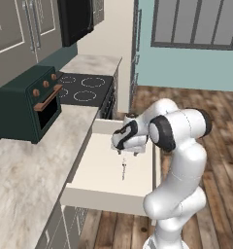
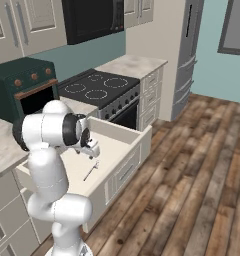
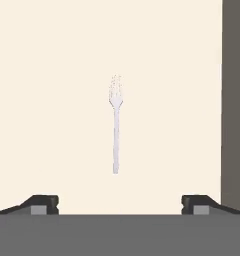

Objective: Pick up the metallic utensils from the counter and place them in the open drawer. Make sure not to pick up any wooden utensils.

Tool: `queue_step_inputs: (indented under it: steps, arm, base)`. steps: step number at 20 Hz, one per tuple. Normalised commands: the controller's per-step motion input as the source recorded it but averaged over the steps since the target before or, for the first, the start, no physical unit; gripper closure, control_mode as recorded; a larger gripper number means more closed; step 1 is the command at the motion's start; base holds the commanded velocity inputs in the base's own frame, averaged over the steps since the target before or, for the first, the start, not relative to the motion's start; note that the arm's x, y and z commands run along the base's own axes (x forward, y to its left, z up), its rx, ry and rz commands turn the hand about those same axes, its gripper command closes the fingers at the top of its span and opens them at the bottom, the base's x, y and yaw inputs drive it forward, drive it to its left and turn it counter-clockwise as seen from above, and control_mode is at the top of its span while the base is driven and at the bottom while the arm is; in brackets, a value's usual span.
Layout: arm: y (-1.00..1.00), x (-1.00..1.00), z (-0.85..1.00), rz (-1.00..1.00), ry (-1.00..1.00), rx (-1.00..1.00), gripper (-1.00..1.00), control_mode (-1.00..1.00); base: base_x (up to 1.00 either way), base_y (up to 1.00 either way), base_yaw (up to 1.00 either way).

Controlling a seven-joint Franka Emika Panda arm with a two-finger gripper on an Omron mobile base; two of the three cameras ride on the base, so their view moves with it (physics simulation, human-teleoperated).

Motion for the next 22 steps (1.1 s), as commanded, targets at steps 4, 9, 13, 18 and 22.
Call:
queue_step_inputs:
  steps: [4,9,13,18,22]
  arm:
    - [-0.01,-1.00,1.00,0.00,0.00,0.00,-1.00,-1.00]
    - [-0.01,-0.96,1.00,0.00,0.02,0.00,-1.00,-1.00]
    - [-0.11,-0.97,0.98,0.00,0.04,0.00,-1.00,-1.00]
    - [-0.20,-0.99,0.92,0.00,0.02,0.00,-1.00,-1.00]
    - [-0.24,-0.88,0.84,0.05,0.00,0.00,-1.00,-1.00]
  base:
    - [0.00,0.00,0.00]
    - [0.00,0.00,0.00]
    - [0.00,0.00,0.00]
    - [0.00,0.00,0.00]
    - [0.00,0.00,0.00]
